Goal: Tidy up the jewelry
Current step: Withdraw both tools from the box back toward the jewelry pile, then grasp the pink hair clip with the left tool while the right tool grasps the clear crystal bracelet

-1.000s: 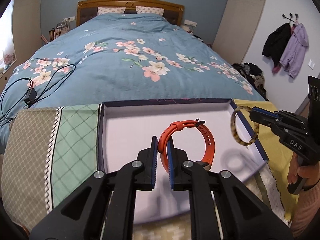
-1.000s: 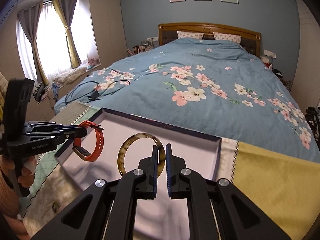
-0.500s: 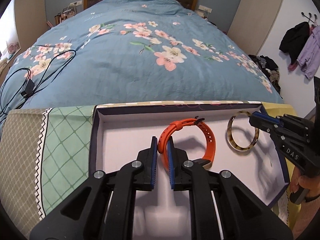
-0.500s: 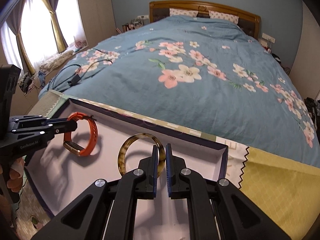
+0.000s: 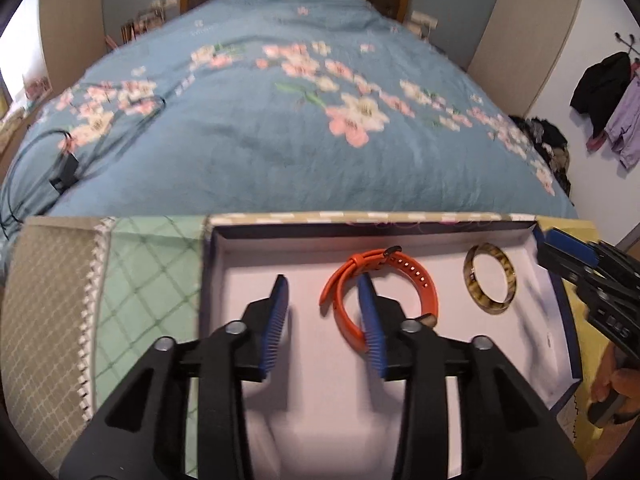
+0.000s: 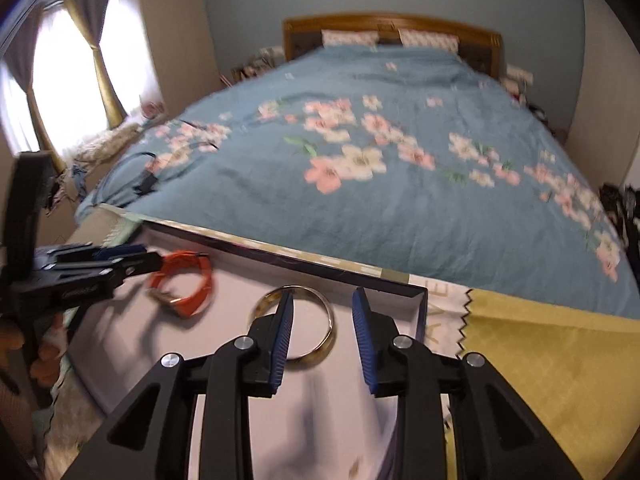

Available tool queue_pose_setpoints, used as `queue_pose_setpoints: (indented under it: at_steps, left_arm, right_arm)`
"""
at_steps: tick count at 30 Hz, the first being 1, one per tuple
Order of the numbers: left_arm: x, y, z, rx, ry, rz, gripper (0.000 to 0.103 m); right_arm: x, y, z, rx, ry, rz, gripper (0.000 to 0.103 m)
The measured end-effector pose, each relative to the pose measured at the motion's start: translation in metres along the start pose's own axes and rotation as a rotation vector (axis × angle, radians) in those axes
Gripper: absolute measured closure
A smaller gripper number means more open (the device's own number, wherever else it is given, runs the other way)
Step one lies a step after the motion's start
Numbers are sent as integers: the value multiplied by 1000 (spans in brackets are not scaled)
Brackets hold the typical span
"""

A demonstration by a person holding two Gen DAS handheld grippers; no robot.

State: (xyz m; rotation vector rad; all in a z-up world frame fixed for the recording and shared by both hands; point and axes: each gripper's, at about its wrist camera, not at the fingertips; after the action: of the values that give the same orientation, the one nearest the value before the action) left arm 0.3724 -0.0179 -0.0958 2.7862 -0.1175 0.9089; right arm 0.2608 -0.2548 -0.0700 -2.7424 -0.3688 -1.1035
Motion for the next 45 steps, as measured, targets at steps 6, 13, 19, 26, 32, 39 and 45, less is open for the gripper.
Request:
queue_pose_setpoints:
  at_steps: [6, 13, 19, 26, 32, 39, 45]
  left_arm:
    - [-31, 7, -65, 15, 155, 101, 50]
    - [-97, 14, -117, -56, 189, 202, 49]
    - [-151, 12, -131, -131, 149, 214, 49]
    - [-190, 17, -142, -186, 135, 225, 49]
    - [-209, 34, -145, -216, 112, 292, 49]
    - [-222, 58, -146, -272, 93, 350, 49]
    - [-225, 69, -143, -285, 84, 380, 49]
  right_arm:
    - [-37, -23, -66, 90, 85, -115, 59]
    - [-116, -55, -93, 203, -22, -192, 58]
    - [-146, -64, -97, 202, -66, -176, 59]
    - [-161, -58, -95, 178, -73, -117, 59]
    - [-169, -51, -98, 168, -75, -68, 59]
    - [-175, -46, -99, 170, -86, -37, 66]
    - [-174, -43, -99, 168, -73, -23, 75]
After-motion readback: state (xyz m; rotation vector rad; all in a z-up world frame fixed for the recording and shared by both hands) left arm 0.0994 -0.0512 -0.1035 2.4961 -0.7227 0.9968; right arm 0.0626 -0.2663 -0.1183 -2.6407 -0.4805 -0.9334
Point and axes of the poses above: each gripper's, at about its wrist camera, not at the fingertips, and z roughly the way its jaws point, y to its right, x to its top, and after that the axes turned 2 degrees about -x, right-handed
